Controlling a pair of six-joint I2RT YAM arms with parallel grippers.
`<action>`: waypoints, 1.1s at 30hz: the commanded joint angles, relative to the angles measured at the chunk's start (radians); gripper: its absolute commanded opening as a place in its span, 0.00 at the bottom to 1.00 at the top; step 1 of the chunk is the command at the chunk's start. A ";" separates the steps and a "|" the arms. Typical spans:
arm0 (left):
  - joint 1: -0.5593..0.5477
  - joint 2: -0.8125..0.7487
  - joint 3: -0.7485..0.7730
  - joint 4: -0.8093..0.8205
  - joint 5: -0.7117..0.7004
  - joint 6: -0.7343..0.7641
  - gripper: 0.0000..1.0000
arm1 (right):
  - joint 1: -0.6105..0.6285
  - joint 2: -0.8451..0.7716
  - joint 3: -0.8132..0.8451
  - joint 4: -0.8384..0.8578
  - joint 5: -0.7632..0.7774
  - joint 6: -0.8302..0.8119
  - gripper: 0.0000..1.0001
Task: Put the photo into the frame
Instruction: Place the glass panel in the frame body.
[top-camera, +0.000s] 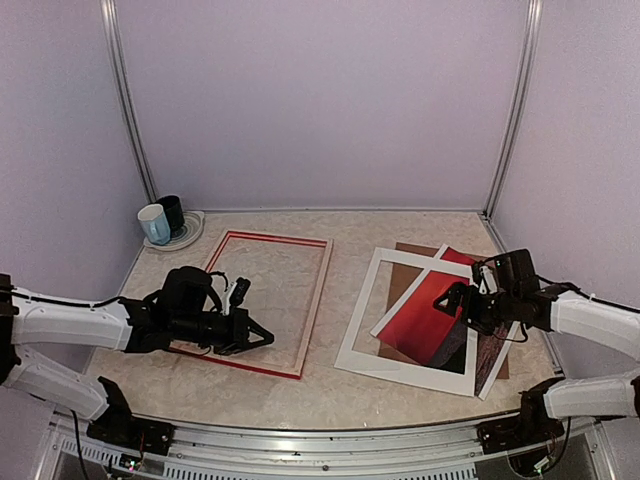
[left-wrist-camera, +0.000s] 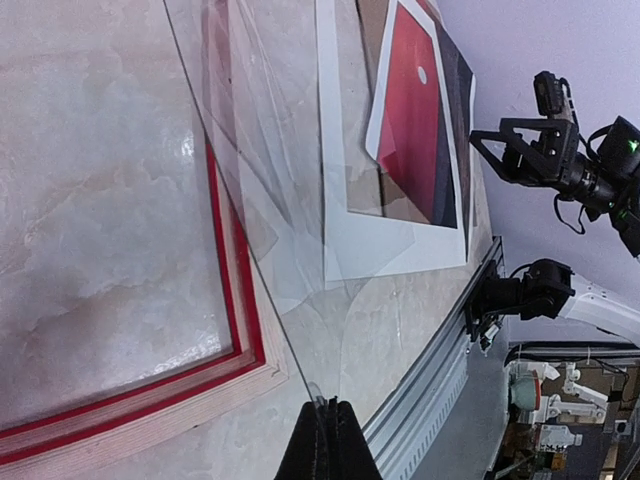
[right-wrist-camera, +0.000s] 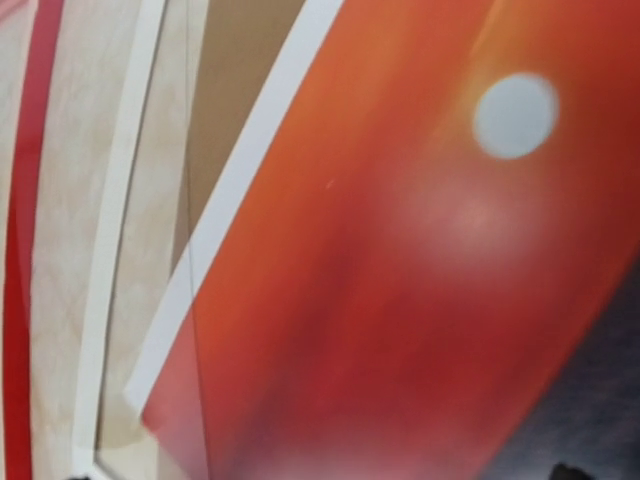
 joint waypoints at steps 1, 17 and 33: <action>0.047 -0.039 -0.006 -0.148 0.033 0.109 0.01 | 0.081 0.081 0.060 0.072 0.002 0.031 0.99; 0.235 0.026 0.066 -0.414 0.049 0.244 0.04 | 0.243 0.538 0.374 0.189 -0.043 0.035 0.99; 0.334 0.093 0.201 -0.604 -0.084 0.272 0.06 | 0.278 0.791 0.612 0.195 -0.081 0.098 0.99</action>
